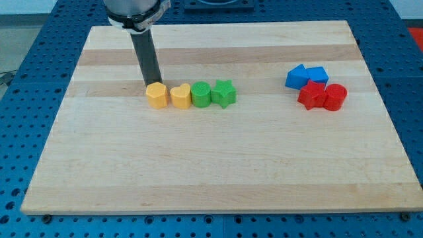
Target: Push hexagon close to the heart
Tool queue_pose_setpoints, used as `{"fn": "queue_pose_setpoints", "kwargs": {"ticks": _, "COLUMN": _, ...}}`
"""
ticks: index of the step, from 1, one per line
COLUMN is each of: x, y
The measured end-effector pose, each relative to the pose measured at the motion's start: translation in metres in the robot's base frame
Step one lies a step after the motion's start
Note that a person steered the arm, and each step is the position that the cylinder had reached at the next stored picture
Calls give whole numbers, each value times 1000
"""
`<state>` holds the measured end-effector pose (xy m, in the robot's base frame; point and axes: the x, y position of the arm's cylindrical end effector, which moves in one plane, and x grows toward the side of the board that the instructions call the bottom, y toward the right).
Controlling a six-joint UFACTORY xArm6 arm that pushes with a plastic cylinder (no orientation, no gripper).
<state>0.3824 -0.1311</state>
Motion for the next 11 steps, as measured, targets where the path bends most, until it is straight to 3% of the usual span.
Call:
{"fn": "queue_pose_setpoints", "kwargs": {"ticks": 3, "x": -49, "y": -11}}
{"fn": "queue_pose_setpoints", "kwargs": {"ticks": 6, "x": 14, "y": -65}}
{"fn": "queue_pose_setpoints", "kwargs": {"ticks": 11, "x": 27, "y": -8}}
